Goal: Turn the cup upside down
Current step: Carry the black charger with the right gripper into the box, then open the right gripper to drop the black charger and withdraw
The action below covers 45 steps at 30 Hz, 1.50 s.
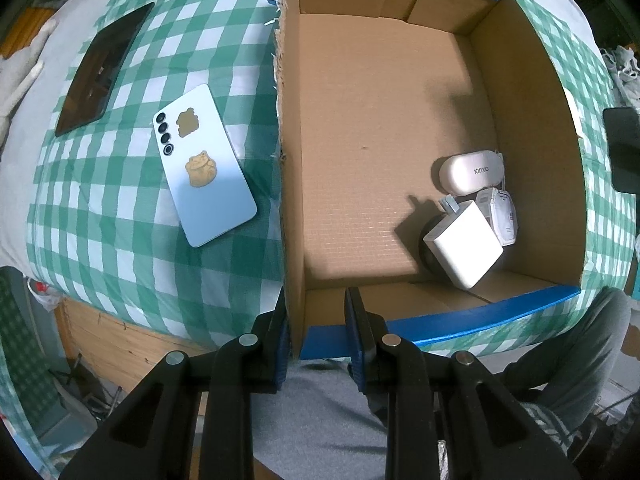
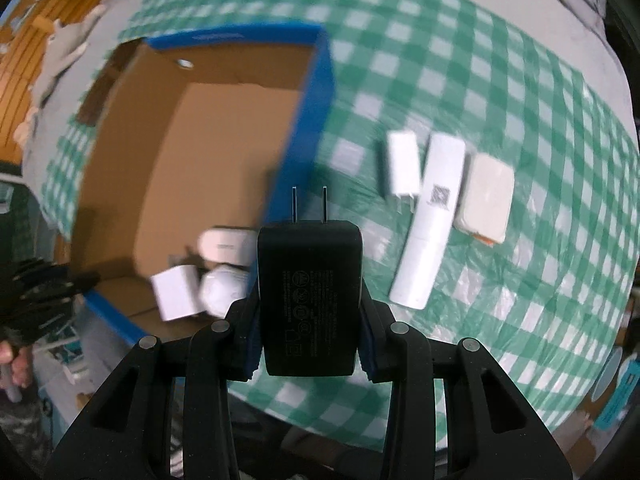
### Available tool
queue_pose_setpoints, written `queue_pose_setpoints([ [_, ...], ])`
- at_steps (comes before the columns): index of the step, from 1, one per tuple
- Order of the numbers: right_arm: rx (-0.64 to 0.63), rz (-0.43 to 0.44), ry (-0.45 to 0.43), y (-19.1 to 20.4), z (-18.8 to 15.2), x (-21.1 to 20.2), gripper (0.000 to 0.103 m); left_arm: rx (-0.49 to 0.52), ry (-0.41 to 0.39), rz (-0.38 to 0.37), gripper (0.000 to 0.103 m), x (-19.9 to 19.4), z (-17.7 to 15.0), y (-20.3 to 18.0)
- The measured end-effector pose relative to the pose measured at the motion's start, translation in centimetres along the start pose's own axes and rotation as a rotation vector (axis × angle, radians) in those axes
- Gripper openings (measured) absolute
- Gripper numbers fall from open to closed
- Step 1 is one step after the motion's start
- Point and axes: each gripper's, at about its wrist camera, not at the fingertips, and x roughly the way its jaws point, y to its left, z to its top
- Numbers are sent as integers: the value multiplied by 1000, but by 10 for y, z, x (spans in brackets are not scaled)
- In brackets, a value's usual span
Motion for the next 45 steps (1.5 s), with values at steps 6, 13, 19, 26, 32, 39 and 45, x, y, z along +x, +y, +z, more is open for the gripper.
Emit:
queue_pose_setpoints([
  [6,-80,32,-20,53,7,-15,37,-4,-4,5,24,-2,0,-2],
  [13,-141,52,9,98,10,8,37,-2,-4,7,24,-2,0,-2],
  [19,-185,74,57,126,4,40,37,-1,-4,8,24,-2,0,-2],
  [26,-187,49,118,133,0,77,37,2,-6,13,24,-3,2,-3],
  [32,-181,34,130,132,2,93,38,2,-6,12,24,-3,2,-3],
  [39,-195,34,105,133,5,87,42,6,-8,16,24,-4,1,-5],
  [45,-213,52,47,132,4,66,45,3,-9,15,24,-3,1,-5],
])
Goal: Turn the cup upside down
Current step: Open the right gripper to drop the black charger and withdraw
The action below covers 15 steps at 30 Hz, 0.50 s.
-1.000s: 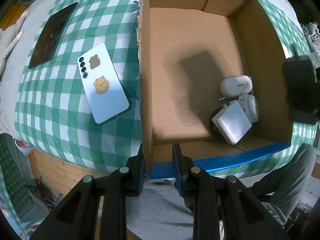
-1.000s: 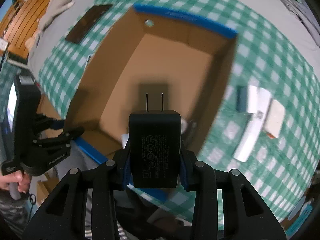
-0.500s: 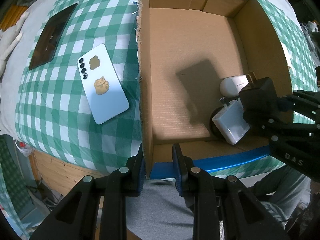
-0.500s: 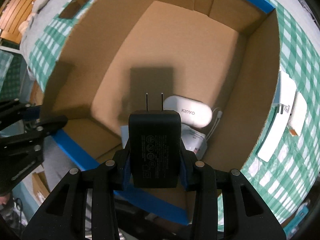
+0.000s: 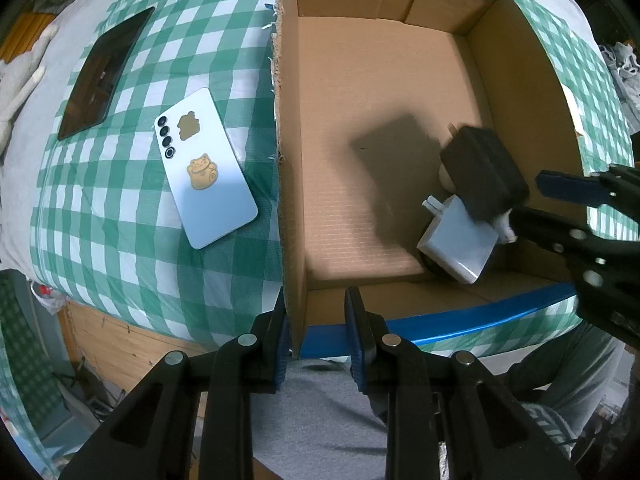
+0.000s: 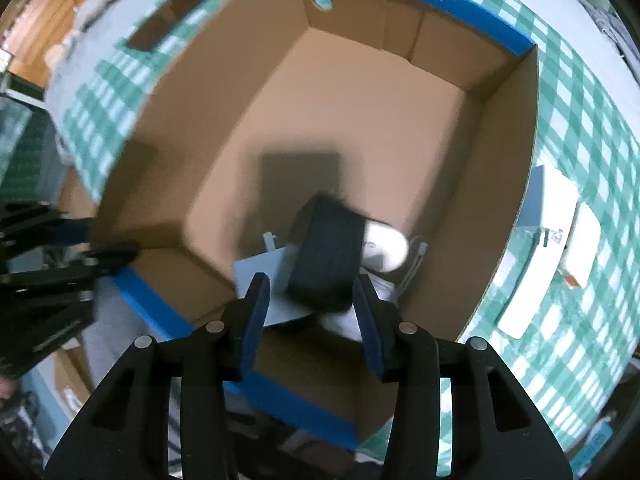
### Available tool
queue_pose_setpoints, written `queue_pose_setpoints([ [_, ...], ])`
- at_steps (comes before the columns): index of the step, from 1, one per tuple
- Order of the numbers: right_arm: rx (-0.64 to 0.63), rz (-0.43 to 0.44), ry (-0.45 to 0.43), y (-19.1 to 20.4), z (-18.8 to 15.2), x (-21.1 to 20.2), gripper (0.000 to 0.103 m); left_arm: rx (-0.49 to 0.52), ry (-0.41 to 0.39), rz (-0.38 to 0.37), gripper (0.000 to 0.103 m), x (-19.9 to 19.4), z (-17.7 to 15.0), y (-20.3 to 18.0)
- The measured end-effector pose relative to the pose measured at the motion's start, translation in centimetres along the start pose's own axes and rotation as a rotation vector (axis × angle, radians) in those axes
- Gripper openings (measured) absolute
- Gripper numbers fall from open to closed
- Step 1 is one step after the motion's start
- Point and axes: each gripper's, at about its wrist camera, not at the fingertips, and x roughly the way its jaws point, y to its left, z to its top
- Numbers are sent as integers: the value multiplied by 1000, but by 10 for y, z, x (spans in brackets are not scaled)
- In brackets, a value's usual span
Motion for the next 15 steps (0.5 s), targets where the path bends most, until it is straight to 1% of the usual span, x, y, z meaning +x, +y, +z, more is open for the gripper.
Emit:
queue_pose_setpoints([
  [2,-13,-2,-18,2,-2,-8,45,1,0,-3,24,0,0,0],
  [6,-37,-19,-56,4,-3,-26,52,3,-4,-1,24,0,-1,1],
  [15,-14,-11,-103,-13,-6,-56,56,5,-4,3,24,0,-2,1],
])
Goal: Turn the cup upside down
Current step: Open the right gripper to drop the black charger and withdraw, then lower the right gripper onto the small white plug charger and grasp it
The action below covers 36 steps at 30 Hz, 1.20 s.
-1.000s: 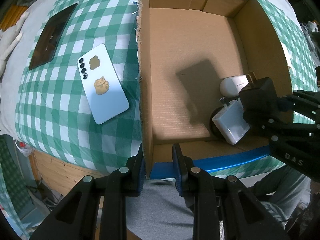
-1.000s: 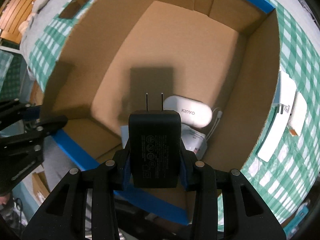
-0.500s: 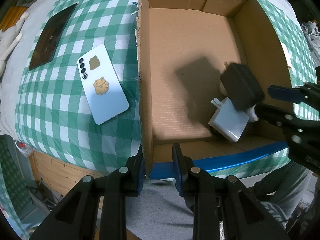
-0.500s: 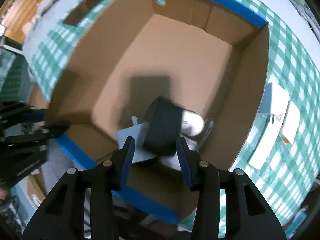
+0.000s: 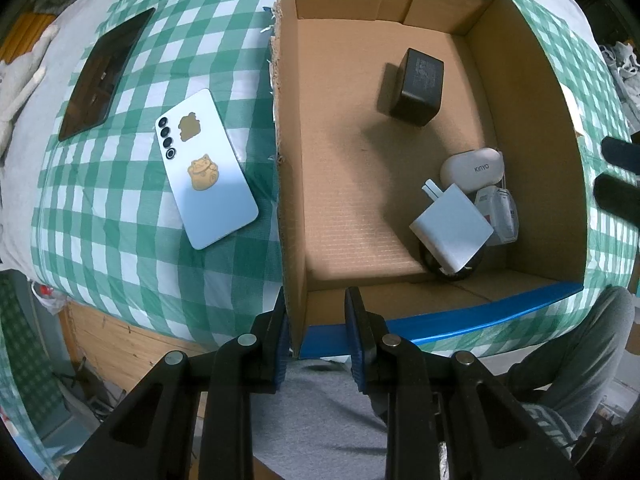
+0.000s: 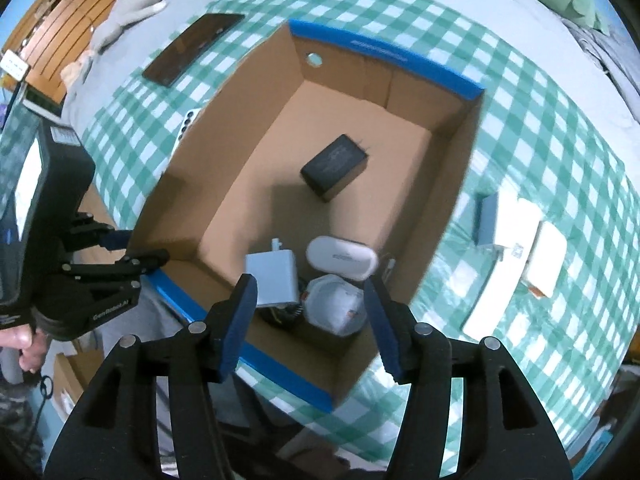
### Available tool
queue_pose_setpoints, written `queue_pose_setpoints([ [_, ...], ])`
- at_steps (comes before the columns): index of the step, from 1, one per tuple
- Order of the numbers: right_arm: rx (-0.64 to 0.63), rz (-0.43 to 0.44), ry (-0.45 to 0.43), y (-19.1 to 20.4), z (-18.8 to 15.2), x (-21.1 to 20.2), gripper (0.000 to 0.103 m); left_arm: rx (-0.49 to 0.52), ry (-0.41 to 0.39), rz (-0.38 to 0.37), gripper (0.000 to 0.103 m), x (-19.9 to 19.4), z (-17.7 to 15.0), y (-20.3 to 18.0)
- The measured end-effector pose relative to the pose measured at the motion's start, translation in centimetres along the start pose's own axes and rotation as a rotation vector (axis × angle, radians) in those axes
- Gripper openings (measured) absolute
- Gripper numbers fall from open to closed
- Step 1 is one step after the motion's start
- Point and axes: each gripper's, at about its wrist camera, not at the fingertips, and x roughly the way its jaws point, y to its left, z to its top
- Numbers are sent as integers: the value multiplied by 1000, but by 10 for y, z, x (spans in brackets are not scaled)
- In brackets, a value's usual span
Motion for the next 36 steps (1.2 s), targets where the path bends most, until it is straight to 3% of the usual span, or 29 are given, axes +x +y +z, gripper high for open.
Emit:
queue_pose_setpoints([
  [17,143,-109,-13,-111,14,-23,57,3,-1,-2,24,1,0,-1],
  [23,196,-129,27,-151,26,1,56,3,-2,-1,24,0,1,-1],
  [36,216,-156,77,-181,49,69,56,2,6,-7,24,-1,2,-3],
])
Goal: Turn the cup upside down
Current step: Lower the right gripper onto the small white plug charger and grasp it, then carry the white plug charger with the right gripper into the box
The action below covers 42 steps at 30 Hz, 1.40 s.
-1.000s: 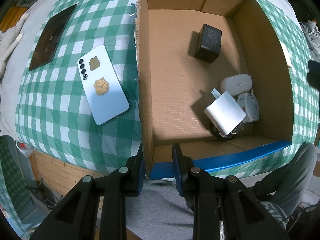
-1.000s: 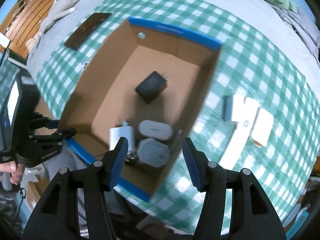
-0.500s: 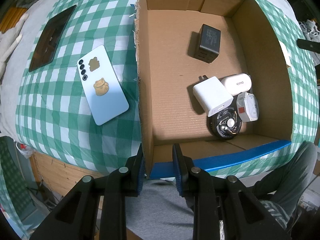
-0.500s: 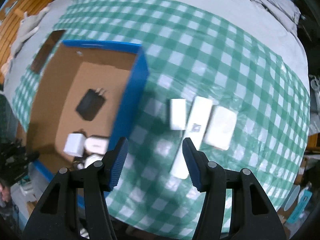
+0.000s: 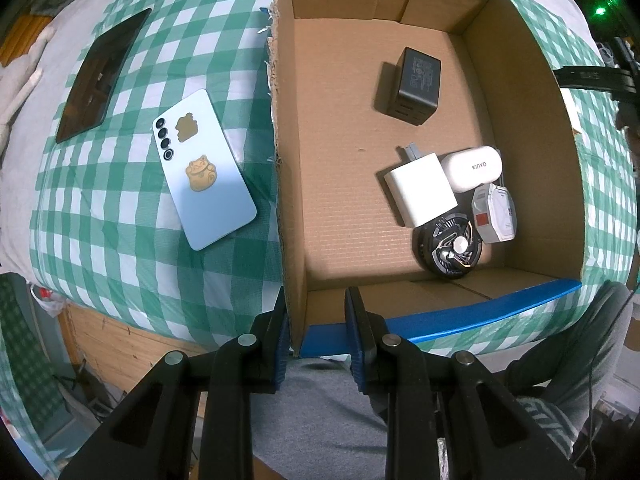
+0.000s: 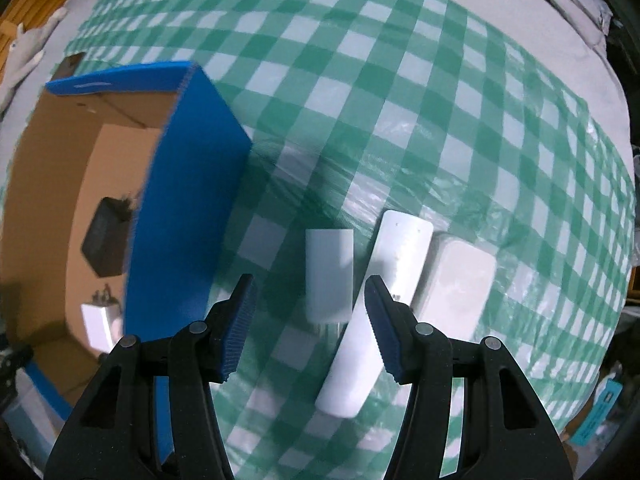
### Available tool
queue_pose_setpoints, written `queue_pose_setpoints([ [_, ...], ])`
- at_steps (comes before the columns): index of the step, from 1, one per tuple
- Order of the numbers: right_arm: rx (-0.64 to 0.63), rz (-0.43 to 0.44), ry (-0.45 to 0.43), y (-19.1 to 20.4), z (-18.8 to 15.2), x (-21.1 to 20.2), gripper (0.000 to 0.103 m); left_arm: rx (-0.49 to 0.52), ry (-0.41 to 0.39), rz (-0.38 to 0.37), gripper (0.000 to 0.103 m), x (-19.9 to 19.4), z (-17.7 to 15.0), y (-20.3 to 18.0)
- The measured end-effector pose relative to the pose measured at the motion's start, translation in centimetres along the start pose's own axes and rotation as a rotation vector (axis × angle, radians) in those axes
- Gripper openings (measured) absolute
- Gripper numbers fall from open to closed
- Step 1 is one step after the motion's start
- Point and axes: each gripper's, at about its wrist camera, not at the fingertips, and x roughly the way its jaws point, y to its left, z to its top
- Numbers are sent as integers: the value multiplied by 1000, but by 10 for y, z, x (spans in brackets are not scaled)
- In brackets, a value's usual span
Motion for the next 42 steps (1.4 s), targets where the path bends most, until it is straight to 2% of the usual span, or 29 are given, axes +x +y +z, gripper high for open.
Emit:
queue_pose_setpoints([
  [2,-2,-16,9,-2,3,10,56,1,1,-1,24,0,0,0],
  [4,6,-36,10,-5,5,17,49,4,1,0,24,0,0,2],
  [6,24,-20,16,-7,6,22,42,7,2,0,24,1,0,2],
  [12,4,-41,28,2,9,32,36,8,2,1,24,1,-1,3],
  [16,4,-54,39,6,12,40,35,6,1,-1,24,0,0,3],
  [20,41,-67,55,0,11,47,29,-3,5,-10,24,1,1,4],
  [23,64,-49,45,-5,5,46,29,-9,11,-10,24,3,6,4],
  [32,69,-4,43,-14,-40,24,28,-5,11,2,24,2,10,2],
  [42,24,77,-3,1,-83,-46,28,-5,9,3,24,2,11,1],
])
